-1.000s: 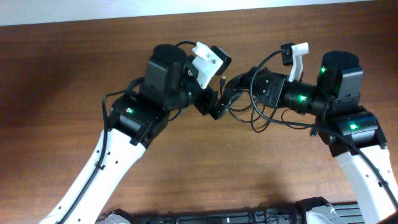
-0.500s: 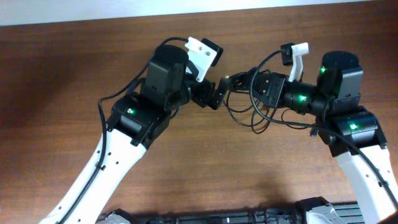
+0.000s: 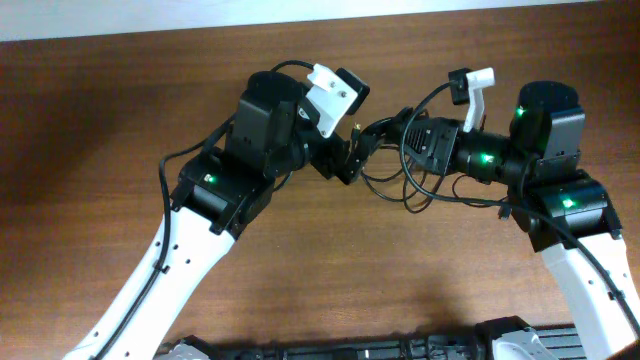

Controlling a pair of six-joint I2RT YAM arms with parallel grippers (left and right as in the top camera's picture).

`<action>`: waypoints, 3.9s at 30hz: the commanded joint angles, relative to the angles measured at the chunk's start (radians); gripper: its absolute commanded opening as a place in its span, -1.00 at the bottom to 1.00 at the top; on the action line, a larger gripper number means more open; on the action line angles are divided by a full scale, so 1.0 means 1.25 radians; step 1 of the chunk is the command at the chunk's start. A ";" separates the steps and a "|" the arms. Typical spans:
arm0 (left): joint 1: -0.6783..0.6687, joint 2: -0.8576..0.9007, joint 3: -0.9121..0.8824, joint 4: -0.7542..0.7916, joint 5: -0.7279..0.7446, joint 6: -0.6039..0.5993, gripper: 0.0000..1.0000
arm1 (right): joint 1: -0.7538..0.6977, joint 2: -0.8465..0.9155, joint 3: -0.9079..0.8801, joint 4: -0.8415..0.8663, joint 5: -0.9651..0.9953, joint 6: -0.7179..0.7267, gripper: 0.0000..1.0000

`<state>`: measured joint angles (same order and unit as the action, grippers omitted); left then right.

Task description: Untangle cables

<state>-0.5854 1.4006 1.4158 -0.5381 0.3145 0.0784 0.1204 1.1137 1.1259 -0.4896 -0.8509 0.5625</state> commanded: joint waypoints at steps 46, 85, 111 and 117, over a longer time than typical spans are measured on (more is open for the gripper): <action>0.087 -0.009 0.014 -0.022 0.092 -0.065 0.91 | -0.002 -0.007 0.002 0.053 -0.143 -0.076 -0.92; -0.015 0.088 0.014 0.118 0.234 0.041 -1.00 | -0.002 -0.007 0.002 0.075 -0.178 -0.072 -0.92; -0.011 0.087 0.014 0.106 0.279 0.062 -1.00 | -0.003 -0.006 0.002 -0.015 0.072 -0.076 -0.06; -0.011 0.087 0.014 0.085 0.276 0.078 -1.00 | -0.003 -0.006 0.002 -0.015 0.090 -0.076 -0.14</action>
<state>-0.5972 1.5124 1.4174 -0.4198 0.6029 0.1390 0.1146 1.1156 1.1259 -0.5148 -0.7769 0.4721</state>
